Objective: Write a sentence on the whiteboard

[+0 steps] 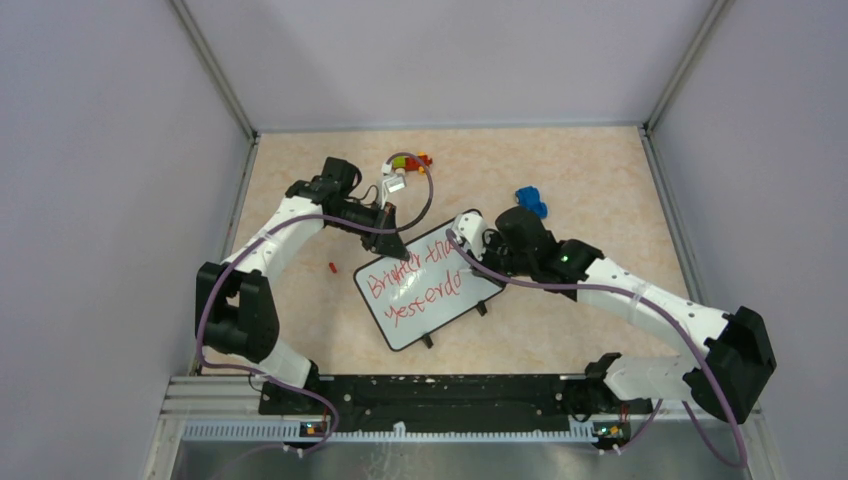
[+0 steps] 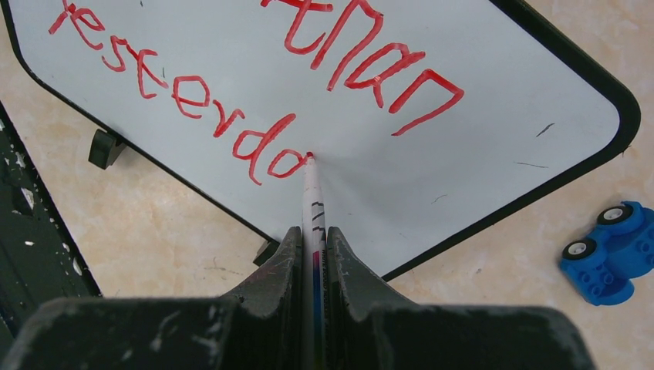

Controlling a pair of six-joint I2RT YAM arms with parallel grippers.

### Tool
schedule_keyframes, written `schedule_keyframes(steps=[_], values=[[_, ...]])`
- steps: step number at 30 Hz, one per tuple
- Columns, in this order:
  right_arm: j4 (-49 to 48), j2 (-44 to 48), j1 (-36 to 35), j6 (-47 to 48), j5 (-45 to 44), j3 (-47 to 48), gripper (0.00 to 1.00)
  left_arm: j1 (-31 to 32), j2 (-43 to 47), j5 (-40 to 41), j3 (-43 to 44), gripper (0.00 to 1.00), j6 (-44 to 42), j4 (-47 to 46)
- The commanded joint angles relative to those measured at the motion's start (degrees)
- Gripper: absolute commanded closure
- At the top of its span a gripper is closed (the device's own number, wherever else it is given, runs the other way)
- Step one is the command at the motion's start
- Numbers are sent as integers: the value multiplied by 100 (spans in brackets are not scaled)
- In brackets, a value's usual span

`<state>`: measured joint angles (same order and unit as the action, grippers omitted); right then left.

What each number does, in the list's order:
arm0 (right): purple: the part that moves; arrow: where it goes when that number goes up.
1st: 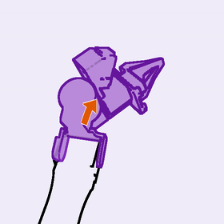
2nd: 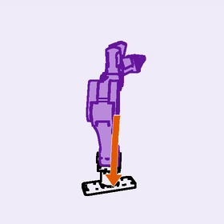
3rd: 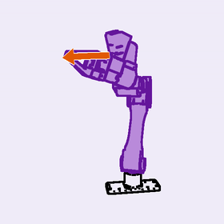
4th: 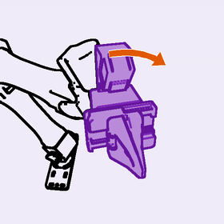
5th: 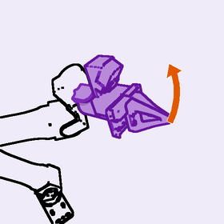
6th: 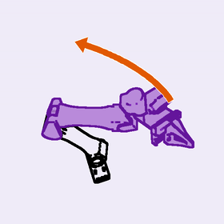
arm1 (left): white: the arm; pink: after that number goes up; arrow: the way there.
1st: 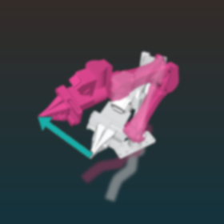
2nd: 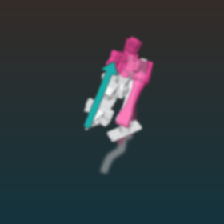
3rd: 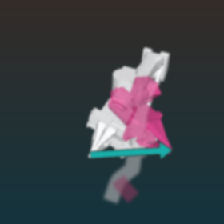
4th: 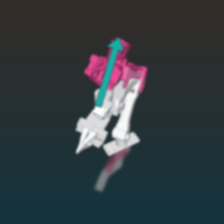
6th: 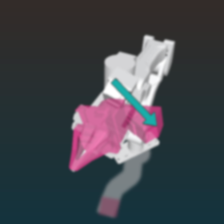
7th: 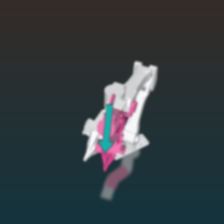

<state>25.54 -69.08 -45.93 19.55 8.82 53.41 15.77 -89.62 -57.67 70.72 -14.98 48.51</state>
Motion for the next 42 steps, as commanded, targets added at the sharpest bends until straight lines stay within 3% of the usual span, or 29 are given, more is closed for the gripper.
schedule_keyframes(steps=[1, 15, 27, 42], values=[[-179, -9, 88, 97, -36, 84, 100, 84, -116, 37, 17, 100, -173, 142], [-29, 170, 91, 167, -31, -394, 100, 84, -169, 15, 35, 100, -172, 133], [248, 336, 91, 164, -281, 185, 100, 91, -189, -28, 63, 100, -161, 132], [-127, 48, 134, 225, -328, 105, 100, 84, -163, -22, 22, 100, -189, 129]])
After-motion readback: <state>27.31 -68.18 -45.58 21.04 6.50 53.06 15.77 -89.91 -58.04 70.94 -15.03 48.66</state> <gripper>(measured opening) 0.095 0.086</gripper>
